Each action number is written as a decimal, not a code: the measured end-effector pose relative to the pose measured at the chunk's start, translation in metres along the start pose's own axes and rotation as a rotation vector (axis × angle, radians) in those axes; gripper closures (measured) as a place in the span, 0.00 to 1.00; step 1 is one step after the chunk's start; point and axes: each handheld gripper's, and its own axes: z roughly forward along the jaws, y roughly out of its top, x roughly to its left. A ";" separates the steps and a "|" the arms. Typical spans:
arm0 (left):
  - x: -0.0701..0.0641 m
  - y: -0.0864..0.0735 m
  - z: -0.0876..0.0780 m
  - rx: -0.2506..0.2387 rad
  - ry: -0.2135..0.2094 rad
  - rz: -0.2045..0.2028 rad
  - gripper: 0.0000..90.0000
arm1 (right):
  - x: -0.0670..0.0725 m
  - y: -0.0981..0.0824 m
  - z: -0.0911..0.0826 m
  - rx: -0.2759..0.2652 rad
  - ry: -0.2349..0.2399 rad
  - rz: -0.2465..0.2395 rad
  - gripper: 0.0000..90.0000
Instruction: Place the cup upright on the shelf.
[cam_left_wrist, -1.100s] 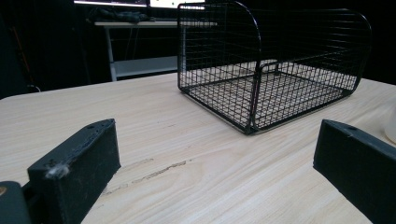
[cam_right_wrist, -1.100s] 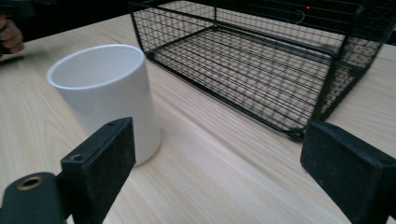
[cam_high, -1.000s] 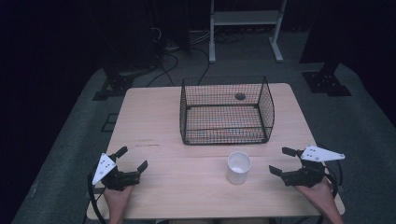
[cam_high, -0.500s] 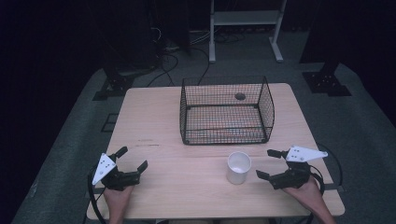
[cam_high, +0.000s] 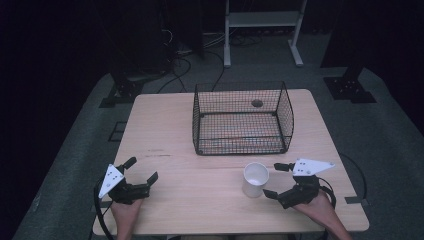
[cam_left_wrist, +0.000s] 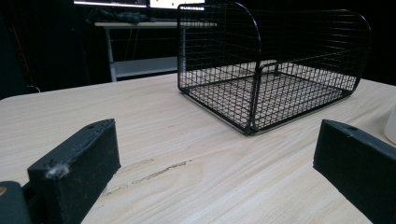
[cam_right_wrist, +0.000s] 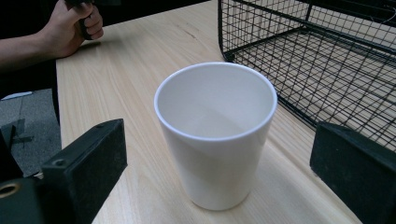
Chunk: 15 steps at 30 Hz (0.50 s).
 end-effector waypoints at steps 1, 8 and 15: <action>0.000 0.000 0.000 0.001 0.000 0.001 0.00 | 0.000 0.001 0.001 0.001 0.003 0.001 0.03; 0.000 0.000 0.000 0.000 0.000 0.001 0.00 | 0.004 0.004 0.013 0.020 0.015 -0.011 0.03; 0.000 0.000 0.000 0.000 -0.002 0.000 0.00 | 0.004 0.007 0.025 0.040 0.019 -0.017 0.03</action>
